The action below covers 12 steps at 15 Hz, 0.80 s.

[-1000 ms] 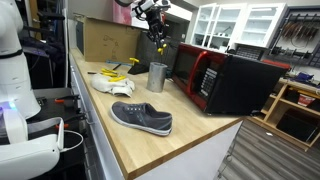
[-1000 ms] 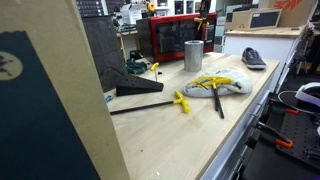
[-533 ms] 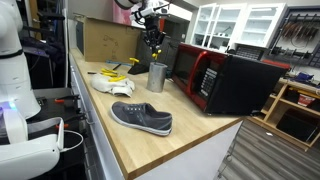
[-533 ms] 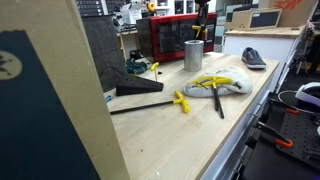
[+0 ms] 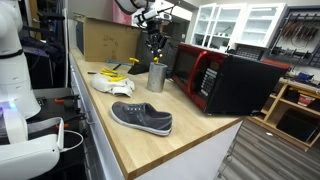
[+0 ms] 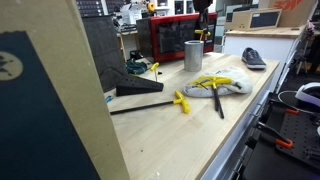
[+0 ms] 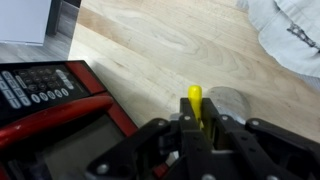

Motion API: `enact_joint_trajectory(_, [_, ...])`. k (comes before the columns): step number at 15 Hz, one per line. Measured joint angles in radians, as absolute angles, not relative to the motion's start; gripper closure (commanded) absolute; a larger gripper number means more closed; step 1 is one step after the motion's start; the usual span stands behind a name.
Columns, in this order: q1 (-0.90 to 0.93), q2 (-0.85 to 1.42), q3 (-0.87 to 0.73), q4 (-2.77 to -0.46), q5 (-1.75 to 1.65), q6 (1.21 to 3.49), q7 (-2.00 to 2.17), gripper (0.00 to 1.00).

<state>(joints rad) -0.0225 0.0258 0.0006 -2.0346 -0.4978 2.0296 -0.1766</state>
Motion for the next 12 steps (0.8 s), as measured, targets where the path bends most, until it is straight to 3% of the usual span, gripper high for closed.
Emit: enact_joint_trajectory(12, [0.011,0.143,0.004,-1.974,-0.537,2.006,-0.169,0.96])
